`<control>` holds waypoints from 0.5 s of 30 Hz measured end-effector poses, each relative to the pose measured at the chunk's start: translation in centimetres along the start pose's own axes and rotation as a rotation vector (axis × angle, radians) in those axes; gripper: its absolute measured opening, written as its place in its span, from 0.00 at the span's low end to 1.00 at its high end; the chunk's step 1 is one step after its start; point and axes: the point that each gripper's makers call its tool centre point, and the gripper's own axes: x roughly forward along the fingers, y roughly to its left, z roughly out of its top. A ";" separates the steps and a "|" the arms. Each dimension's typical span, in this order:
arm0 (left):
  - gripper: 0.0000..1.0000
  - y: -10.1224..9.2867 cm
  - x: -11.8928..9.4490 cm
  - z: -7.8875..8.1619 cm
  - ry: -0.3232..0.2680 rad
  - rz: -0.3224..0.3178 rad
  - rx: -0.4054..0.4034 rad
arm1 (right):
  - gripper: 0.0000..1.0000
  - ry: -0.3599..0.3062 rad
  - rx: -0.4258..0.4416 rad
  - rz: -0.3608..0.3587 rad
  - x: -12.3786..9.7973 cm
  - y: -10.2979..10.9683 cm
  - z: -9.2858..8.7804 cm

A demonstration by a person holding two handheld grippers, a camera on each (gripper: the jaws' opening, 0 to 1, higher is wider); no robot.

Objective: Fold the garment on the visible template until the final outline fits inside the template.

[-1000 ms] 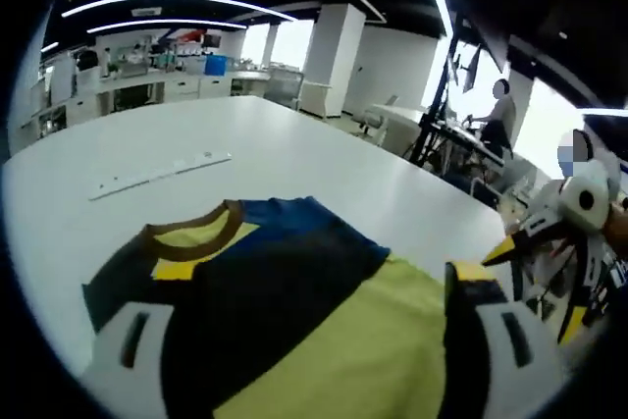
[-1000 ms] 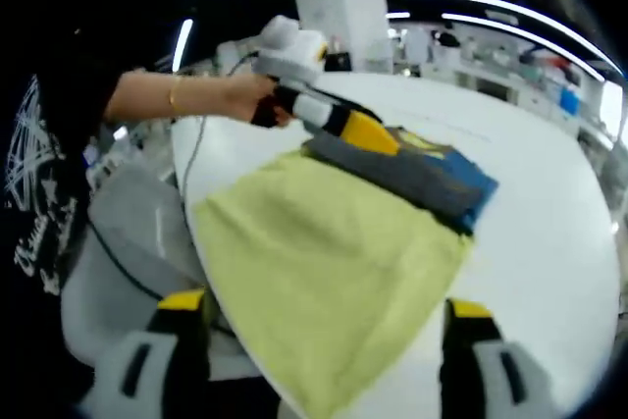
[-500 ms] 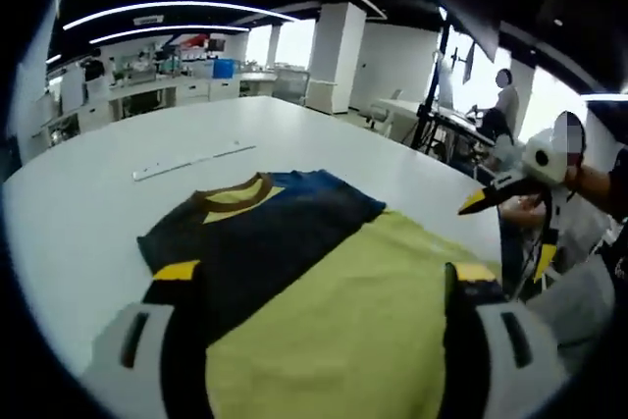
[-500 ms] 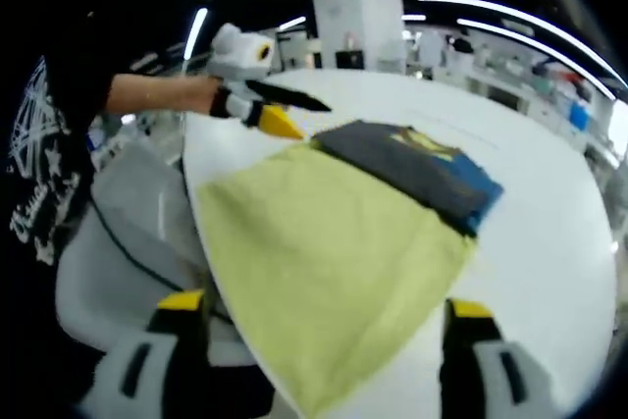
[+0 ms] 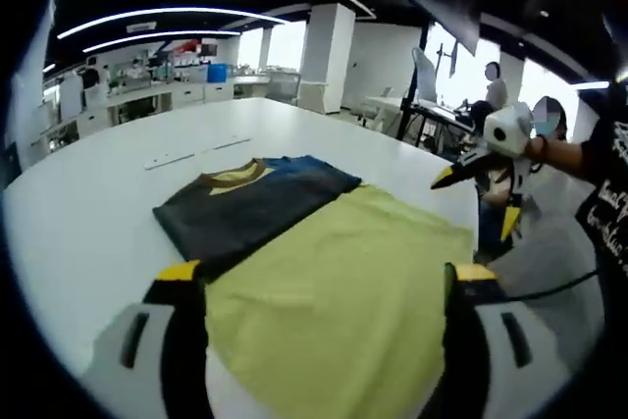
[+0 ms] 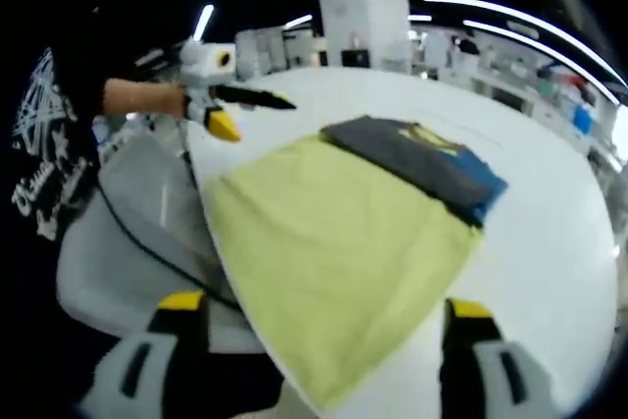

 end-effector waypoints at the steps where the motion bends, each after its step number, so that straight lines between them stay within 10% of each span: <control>1: 0.97 -0.5 -0.3 -0.4 0.010 -0.003 0.006 | 0.99 -0.002 0.000 0.000 0.0 0.1 -0.1; 15: 0.82 -2.4 -2.8 -6.8 0.132 -0.023 0.072 | 0.84 0.045 -0.050 0.004 0.2 0.2 -2.4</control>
